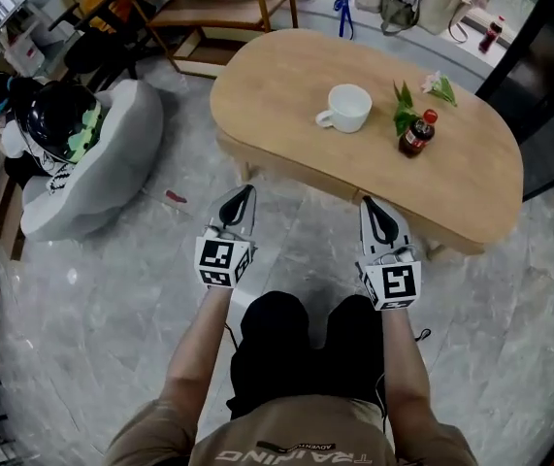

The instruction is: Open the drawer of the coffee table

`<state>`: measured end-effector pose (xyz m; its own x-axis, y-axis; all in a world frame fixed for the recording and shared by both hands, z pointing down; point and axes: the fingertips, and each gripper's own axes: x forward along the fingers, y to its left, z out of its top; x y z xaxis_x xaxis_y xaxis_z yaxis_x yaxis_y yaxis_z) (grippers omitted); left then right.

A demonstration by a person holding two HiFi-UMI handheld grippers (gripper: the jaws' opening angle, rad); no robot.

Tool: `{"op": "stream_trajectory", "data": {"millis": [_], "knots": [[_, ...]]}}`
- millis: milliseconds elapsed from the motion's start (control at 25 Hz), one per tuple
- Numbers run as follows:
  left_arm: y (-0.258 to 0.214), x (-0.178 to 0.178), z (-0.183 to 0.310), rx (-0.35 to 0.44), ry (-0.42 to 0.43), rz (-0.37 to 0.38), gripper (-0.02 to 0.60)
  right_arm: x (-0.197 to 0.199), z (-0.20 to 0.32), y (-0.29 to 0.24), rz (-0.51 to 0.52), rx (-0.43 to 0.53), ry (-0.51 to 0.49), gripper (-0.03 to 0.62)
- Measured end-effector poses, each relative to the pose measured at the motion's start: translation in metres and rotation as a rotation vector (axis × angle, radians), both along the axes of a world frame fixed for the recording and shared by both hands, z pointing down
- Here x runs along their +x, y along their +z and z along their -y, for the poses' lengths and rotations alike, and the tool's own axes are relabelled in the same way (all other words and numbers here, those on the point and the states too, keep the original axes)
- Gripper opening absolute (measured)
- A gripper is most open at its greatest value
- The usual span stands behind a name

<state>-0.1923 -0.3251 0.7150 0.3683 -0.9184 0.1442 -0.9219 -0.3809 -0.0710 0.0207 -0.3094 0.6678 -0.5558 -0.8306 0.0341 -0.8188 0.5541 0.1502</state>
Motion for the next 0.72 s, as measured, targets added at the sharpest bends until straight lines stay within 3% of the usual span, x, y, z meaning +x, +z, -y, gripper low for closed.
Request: {"op": "stream_trajectory", "data": {"millis": [160,320,720], "knots": [[0.049,-0.010,0.007,0.023,-0.018,-0.009,-0.003,0.001,0.001,0.051,0.016,0.012,0.000,0.005],[0.086,-0.005,0.005,-0.003,-0.038,-0.047,-0.003,0.012,-0.003,0.080,0.024,-0.024,0.011,0.005],[0.104,0.010,0.019,-0.026,-0.036,-0.095,-0.003,0.031,-0.010,0.072,0.015,0.006,0.028,0.005]]}}
